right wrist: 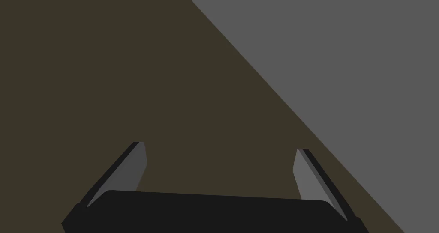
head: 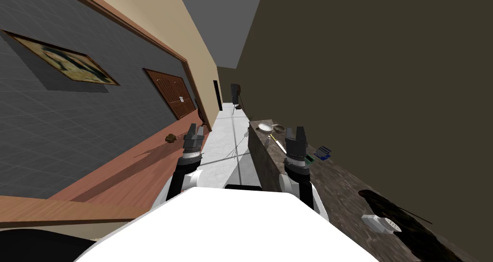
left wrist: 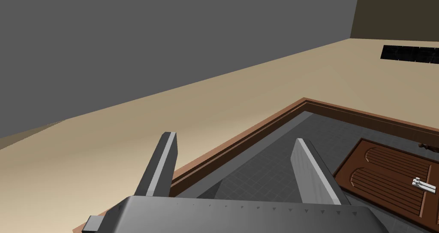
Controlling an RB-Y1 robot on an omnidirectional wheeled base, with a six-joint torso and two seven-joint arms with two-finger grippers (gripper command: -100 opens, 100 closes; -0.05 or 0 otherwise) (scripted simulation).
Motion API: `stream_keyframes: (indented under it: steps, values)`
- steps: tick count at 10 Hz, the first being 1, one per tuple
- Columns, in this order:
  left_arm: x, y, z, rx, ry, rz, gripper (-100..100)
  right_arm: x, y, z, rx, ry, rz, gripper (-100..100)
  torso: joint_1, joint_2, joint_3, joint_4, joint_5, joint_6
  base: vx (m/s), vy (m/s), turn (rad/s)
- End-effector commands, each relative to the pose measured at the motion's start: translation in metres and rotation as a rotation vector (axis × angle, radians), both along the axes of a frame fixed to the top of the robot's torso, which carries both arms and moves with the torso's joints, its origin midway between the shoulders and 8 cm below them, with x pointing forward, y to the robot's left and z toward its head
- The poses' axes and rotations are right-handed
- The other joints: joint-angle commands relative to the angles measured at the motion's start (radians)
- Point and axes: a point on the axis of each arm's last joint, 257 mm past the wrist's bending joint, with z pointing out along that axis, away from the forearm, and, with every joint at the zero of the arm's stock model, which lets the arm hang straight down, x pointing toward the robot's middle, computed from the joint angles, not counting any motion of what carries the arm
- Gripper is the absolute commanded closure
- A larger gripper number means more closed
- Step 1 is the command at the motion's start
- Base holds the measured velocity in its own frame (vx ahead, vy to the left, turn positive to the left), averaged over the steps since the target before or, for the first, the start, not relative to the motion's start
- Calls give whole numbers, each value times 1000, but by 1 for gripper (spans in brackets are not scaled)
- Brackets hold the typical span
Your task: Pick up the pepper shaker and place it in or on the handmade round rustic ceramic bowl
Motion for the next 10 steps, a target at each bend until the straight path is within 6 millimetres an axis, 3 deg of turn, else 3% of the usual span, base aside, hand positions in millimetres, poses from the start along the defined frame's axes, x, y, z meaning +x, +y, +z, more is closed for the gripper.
stream_keyframes:
  steps: [1,5,10]
  values:
    - [0,0,0,0,0,0,0,4,4,-5,-40,17,8,-100,0,0,0,0,0,0,0,9,-10]
    - [0,0,0,0,0,0,0,22,16,-32,-172,96,12,-100,3,-1,-1,0,1,0,11,45,-17]
    - [0,0,0,0,0,0,0,55,21,-88,-336,233,-30,-100,5,-1,-1,0,1,0,2,83,-25]
